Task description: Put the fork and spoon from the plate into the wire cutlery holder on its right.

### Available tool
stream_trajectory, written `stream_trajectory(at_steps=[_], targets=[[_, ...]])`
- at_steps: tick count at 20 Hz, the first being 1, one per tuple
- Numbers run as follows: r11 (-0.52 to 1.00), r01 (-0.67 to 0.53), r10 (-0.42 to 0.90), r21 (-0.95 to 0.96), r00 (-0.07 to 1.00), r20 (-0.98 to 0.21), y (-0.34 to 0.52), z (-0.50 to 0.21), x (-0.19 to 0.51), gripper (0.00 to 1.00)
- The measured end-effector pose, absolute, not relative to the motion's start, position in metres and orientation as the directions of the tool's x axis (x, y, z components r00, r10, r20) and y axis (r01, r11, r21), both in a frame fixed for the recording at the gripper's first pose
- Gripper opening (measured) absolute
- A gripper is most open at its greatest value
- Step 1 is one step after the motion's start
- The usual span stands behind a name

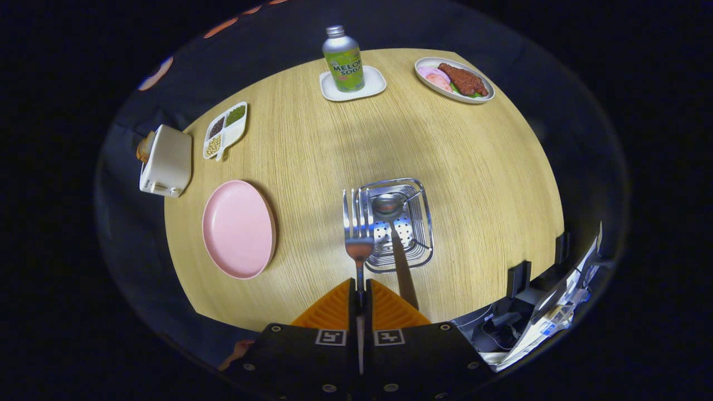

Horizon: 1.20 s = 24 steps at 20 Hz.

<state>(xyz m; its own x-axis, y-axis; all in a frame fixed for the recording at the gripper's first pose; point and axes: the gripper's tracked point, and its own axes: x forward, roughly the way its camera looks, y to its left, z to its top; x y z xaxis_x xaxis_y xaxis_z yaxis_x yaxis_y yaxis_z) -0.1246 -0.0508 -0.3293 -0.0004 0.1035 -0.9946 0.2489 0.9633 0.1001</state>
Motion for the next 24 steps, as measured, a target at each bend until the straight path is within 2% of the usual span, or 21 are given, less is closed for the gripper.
stream_trajectory(at_steps=[7, 14, 19, 24], targets=[[0.966, 0.224, 0.172, 0.130, -0.179, -0.969, -0.064, -0.340, -0.134, 0.04], [0.962, 0.236, 0.200, 0.136, -0.271, -0.942, -0.072, -0.348, -0.122, 0.06], [0.960, 0.238, 0.194, 0.151, -0.170, -0.966, -0.070, -0.344, -0.097, 0.15], [0.959, 0.229, 0.151, 0.167, 0.083, -0.985, -0.072, -0.319, -0.064, 0.29]])
